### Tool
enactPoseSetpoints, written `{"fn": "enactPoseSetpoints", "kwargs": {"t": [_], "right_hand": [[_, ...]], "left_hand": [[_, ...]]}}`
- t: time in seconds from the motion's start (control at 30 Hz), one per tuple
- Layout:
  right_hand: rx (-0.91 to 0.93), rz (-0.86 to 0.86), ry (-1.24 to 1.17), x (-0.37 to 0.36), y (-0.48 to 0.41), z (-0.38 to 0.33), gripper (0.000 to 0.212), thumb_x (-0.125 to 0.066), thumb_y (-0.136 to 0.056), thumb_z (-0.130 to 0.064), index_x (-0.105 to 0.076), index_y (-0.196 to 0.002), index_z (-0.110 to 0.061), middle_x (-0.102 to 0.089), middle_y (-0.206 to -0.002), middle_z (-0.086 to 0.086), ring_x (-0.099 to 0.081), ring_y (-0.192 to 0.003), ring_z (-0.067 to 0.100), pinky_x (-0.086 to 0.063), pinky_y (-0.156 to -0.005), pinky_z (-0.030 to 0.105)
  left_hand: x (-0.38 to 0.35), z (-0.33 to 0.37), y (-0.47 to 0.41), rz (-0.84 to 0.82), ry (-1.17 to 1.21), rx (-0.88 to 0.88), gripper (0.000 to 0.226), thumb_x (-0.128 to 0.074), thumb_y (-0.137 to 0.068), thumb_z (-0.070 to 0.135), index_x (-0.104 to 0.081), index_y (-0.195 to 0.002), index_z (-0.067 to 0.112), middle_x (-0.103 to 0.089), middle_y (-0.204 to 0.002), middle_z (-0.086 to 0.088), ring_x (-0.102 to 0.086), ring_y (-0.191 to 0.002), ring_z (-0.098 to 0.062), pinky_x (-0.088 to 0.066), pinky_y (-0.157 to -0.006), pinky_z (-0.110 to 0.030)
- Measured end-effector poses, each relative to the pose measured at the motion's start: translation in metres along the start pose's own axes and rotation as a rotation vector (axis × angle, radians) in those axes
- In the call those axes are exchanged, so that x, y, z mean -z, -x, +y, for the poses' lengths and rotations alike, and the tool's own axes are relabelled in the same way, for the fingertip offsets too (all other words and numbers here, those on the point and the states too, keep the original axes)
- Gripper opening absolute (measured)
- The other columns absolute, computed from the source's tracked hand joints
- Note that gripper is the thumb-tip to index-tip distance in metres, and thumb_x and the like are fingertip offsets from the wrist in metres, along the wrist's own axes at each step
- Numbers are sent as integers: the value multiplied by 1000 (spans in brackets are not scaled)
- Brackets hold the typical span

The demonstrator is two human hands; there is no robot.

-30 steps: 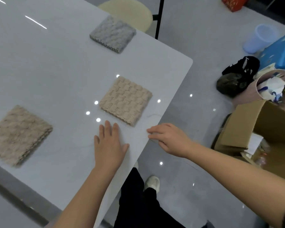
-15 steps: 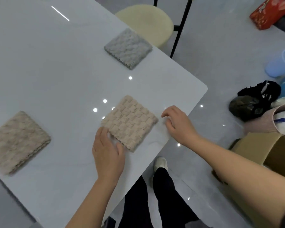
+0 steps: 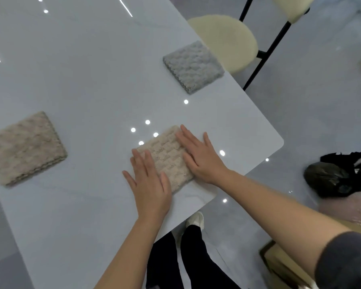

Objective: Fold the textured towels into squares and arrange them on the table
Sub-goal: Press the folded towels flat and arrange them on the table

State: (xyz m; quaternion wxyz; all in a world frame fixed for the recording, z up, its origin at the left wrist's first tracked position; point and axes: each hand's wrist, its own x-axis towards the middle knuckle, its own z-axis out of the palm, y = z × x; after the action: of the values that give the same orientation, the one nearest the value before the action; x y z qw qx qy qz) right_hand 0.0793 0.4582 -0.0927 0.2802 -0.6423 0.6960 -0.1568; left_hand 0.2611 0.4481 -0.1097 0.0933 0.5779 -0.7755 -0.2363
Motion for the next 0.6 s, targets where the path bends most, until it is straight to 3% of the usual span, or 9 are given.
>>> {"fn": "enactPoseSetpoints", "kwargs": {"t": [0.2,0.6], "right_hand": [[24,-29,124,-10,-3,-5,59,-11,-97,-36,-10,-155,-22,6,-161,-6,1,-149,13,12,-118,49],[95,-68,219,-31,16,-15,56,-14,-100,-34,-8,-154,-19,3,-162,-2,2,-149,18,9,-118,51]], "left_hand": [[-9,2,-1,-1,-47,-4,65,-21,-93,31,-7,-153,8,5,-160,-16,1,-148,-29,5,-117,-56],[-9,-3,23,-31,-113,-52,65,-21,-95,31,-1,-153,10,3,-160,-14,-2,-149,-28,2,-118,-53]]}}
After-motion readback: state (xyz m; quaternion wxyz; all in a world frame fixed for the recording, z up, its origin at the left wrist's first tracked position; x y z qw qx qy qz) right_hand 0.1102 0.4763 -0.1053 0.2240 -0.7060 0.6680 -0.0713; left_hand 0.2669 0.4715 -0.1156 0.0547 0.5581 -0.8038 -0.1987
